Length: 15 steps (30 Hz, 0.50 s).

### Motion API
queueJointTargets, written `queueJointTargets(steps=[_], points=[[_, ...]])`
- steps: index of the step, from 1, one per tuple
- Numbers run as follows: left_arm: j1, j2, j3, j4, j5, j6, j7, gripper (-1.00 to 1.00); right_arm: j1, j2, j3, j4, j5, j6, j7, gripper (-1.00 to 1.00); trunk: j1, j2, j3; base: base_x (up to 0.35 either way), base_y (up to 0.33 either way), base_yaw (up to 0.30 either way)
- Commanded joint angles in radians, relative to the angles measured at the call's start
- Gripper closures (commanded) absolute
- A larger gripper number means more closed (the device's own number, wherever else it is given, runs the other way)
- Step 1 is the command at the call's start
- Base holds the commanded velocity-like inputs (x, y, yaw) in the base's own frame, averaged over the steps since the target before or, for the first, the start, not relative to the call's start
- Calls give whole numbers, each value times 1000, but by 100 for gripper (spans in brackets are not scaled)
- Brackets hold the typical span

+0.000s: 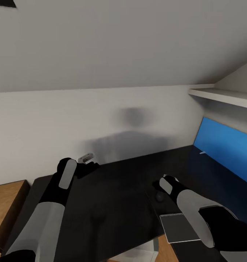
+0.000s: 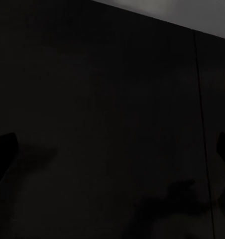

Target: In the bedroom, organize the workspace by keeping the computer under the desk, ensuring the monitor is on the desk, placing the keyboard on the desk next to the monitor, placing the mouse on the desk next to the keyboard, moving the folder from the swivel chair onto the desk next to the mouse, stacking the notebook on top of the folder with the pen on top of the notebook, and positioning the swivel chair next to the desk.

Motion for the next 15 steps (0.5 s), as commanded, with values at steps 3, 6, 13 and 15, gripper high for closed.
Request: queueJointTargets(steps=[3,6,13,15], points=[[-1,-1,2,-1,10,3,9,-100,0,0,8,-3,-8,6,-6,-100,12,-22,-11,0,0,0],[-1,-1,2,0,9,3,9,-100,0,0,8,-3,-8,6,-6,-100,23,-43,-20,0,0,0],[-1,-1,2,2,9,3,9,-100,0,0,8,-2,-8,7,0,-100,50,-92,-42,0,0,0],[-1,-1,2,2,9,3,9,-100,0,0,8,-2,-8,7,0,-100,58,-106,-48,0,0,0]])
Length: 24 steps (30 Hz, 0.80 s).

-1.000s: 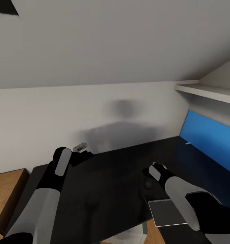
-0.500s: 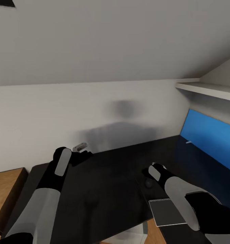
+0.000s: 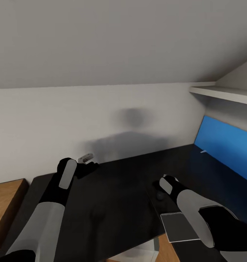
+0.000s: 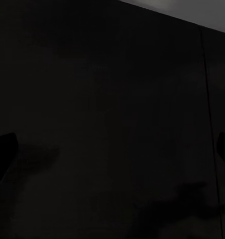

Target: In the bedroom, organize the workspace by keeping the computer under the desk, ensuring the monitor is on the desk, placing the keyboard on the desk next to the monitor, placing the mouse on the desk next to the keyboard, moving the folder from the swivel chair onto the desk next to the mouse, stacking the notebook on top of the folder with the pen on top of the notebook, and positioning the swivel chair next to the desk.

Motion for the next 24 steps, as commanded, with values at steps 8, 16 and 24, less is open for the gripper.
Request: queueJointTargets(steps=[8,16,24], points=[[-1,0,2,1,12,3,9,-100,0,0,8,-2,-10,6,-5,-100,31,-57,-26,0,0,0],[-1,1,2,1,12,3,9,-100,0,-2,6,-2,-13,6,-4,-100,62,-113,-51,0,0,0],[-1,2,2,1,12,4,9,-100,0,-4,5,12,-35,6,6,-100,92,-169,-76,0,0,0]])
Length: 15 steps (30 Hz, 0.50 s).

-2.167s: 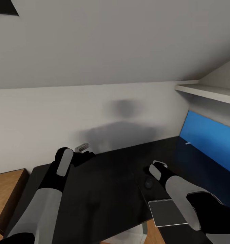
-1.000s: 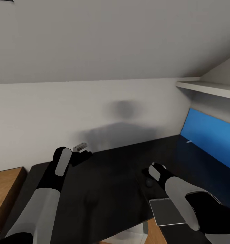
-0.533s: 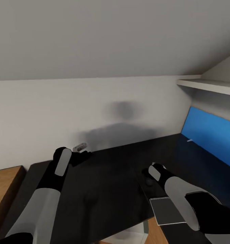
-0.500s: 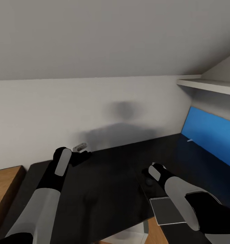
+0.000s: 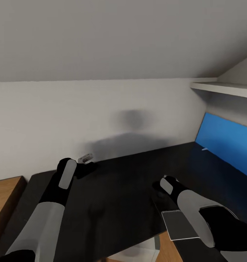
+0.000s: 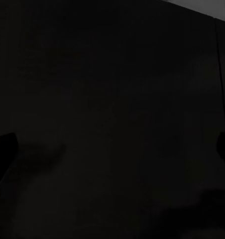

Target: In the bedroom, organize the workspace by keeping the computer under the desk, ensuring the monitor is on the desk, placing the keyboard on the desk next to the monitor, placing the mouse on the desk next to the keyboard, moving the folder from the swivel chair onto the desk next to the mouse, stacking the notebook on top of the folder with the pen on top of the notebook, and positioning the swivel chair next to the desk.

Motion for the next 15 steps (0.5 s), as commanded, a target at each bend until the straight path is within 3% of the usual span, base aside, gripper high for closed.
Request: queueJointTargets(steps=[1,9,15], points=[[-1,-1,2,-1,11,3,9,-100,0,0,9,-1,-13,6,-5,-100,4,-8,-4,0,0,0],[-1,-1,3,-1,11,5,9,-100,0,-3,9,5,-38,6,-2,-100,35,-64,-29,0,0,0],[-1,0,4,0,12,6,9,-100,0,-3,9,5,-40,6,-3,-100,35,-64,-29,0,0,0]])
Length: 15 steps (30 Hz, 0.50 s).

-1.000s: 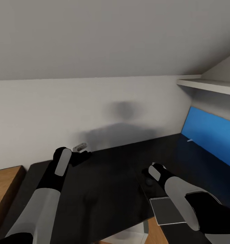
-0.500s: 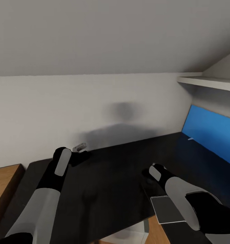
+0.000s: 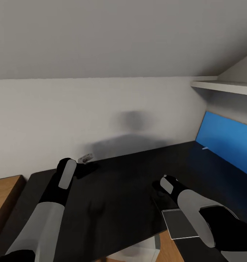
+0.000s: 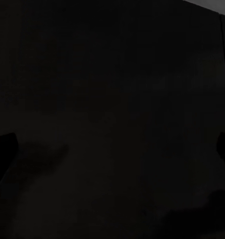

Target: In the bedroom, organize the workspace by keeping the computer under the desk, ensuring the monitor is on the desk, placing the keyboard on the desk next to the monitor, placing the mouse on the desk next to the keyboard, moving the folder from the swivel chair onto the desk next to the mouse, stacking the notebook on top of the folder with the pen on top of the notebook, and positioning the swivel chair next to the desk.

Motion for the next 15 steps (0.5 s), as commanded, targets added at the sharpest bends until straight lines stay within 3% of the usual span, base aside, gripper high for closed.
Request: queueJointTargets(steps=[1,7,8,15], points=[[-1,-1,2,0,11,3,10,-100,0,-1,-5,18,-20,1,-1,-100,0,0,-1,0,0,0],[-1,0,2,0,13,4,10,-100,0,-1,-5,18,-20,1,-3,-100,0,0,-1,0,0,0],[-1,0,2,0,13,4,10,-100,0,-1,-5,18,-20,1,-4,100,0,0,-1,0,0,0],[-1,-1,1,3,14,4,10,-100,0,0,-5,18,-20,1,-1,100,0,0,-1,0,0,0]])
